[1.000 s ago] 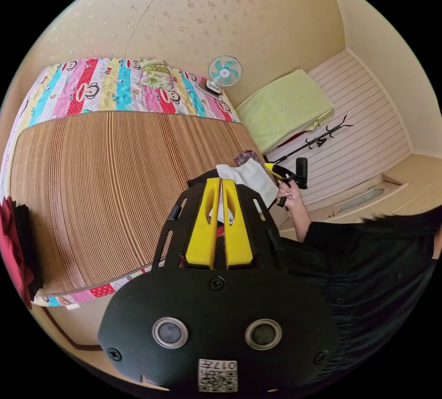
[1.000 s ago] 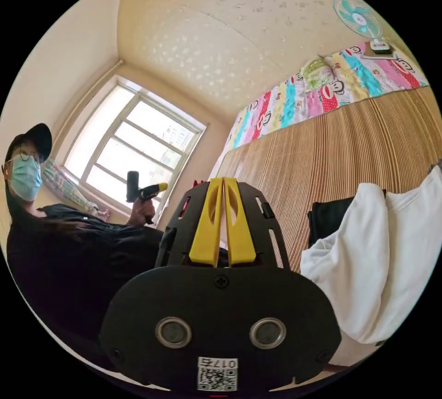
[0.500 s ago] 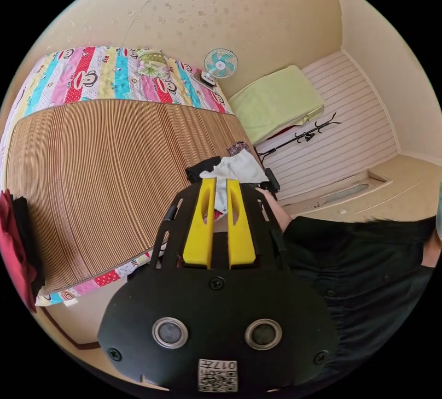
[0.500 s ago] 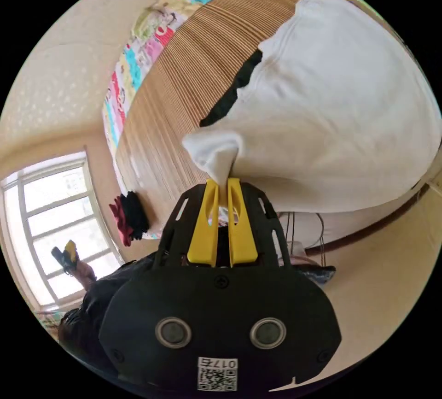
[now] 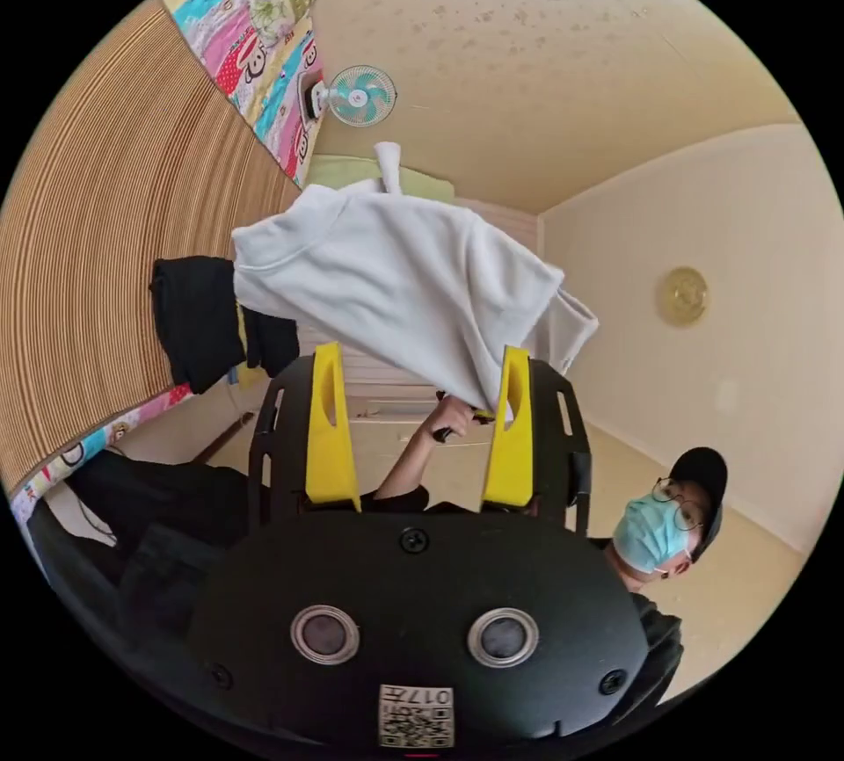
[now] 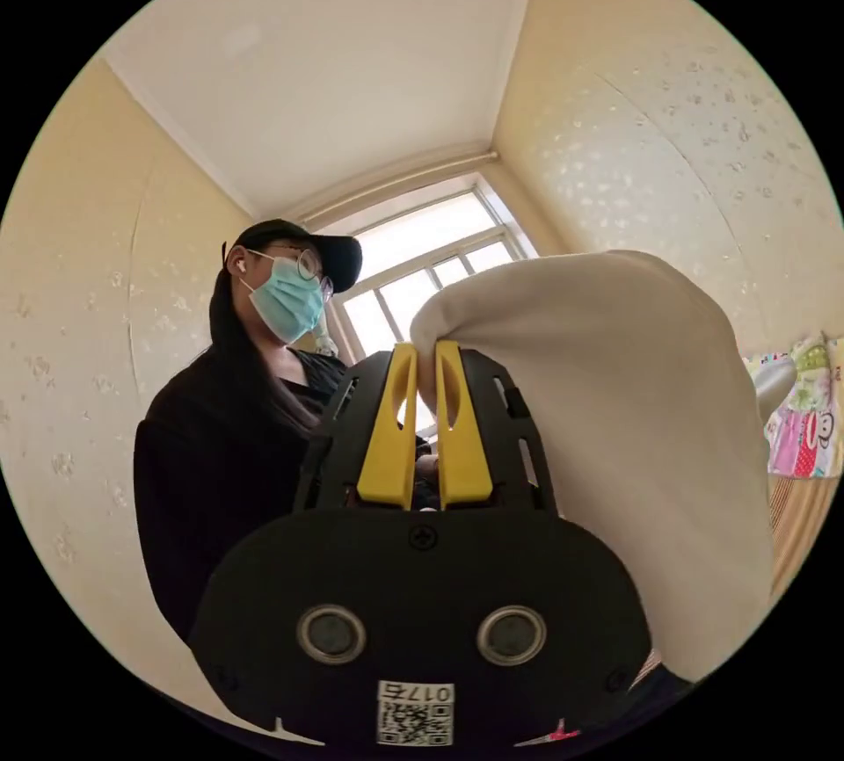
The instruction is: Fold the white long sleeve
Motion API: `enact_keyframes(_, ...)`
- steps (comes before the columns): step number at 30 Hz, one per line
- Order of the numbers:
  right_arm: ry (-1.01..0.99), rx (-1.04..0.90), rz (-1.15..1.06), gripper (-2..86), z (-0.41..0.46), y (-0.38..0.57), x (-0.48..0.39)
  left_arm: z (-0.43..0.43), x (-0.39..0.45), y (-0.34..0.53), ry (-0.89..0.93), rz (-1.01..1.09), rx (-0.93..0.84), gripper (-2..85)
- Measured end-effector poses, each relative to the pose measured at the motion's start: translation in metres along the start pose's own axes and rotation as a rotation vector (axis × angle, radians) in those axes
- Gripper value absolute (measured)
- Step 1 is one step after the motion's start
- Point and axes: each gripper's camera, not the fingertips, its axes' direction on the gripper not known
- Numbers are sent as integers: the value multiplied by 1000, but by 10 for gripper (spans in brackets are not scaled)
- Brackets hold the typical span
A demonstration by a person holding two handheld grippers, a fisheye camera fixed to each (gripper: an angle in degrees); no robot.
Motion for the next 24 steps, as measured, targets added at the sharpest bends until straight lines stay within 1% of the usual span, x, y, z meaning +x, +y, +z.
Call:
enact_keyframes(2, -135, -52, -66, 35, 37, 17, -16, -15, -20, -17, 128, -85, 27, 235)
enact_keyframes(3, -158, -73, -68, 35, 47, 23, -18, -18, -26, -20, 161, -108, 29, 234)
enact_keyframes(4, -177, -124, -58, 34, 66, 37, -20, -24, -33, -25, 211, -121, 36, 204)
enact_keyframes(6, -170, -184, -31, 34, 90, 59, -23, -38, -39, -27, 242, -104, 93, 116)
enact_keyframes(8, -175, -272, 46, 36, 120, 86, -22, -63, -40, -25, 282, -67, 174, 21)
enact_keyframes(9, -178, -292, 73, 37, 127, 92, -22, -70, -37, -25, 291, -22, 185, 17)
enact_keyframes(11, -166, -371, 154, 43, 152, 115, -22, -96, -6, -25, 303, 220, 201, 5)
enact_keyframes(12, -153, -390, 158, 45, 156, 119, -24, -102, 5, -25, 296, 286, 192, 3)
enact_keyframes(13, -117, -419, 159, 51, 161, 127, -29, -114, 31, -25, 273, 427, 162, 1)
enact_keyframes(14, -78, -442, 164, 58, 163, 132, -33, -123, 60, -23, 259, 573, 119, -1)
enact_keyframes(15, -55, -455, 167, 62, 163, 133, -35, -126, 73, -22, 261, 640, 94, -2)
enact_keyframes(17, 99, -546, 174, 76, 160, 136, -46, -133, 126, -11, 306, 889, -27, -4)
enact_keyframes(18, 147, -570, 171, 79, 159, 135, -49, -133, 138, -7, 322, 948, -64, -4)
enact_keyframes(19, 220, -599, 153, 84, 155, 134, -58, -130, 160, 0, 346, 1050, -138, -3)
enact_keyframes(20, 265, -589, 127, 87, 149, 130, -67, -125, 177, 8, 360, 1129, -210, -3)
enact_keyframes(21, 283, -571, 115, 88, 146, 128, -72, -122, 184, 12, 366, 1164, -249, -3)
enact_keyframes(22, 316, -528, 97, 91, 140, 122, -79, -114, 196, 20, 384, 1234, -319, -1)
enact_keyframes(23, 339, -494, 79, 94, 136, 116, -86, -107, 203, 29, 423, 1309, -366, 1)
enact_keyframes(24, 350, -477, 70, 96, 135, 113, -89, -104, 204, 33, 453, 1339, -381, 2)
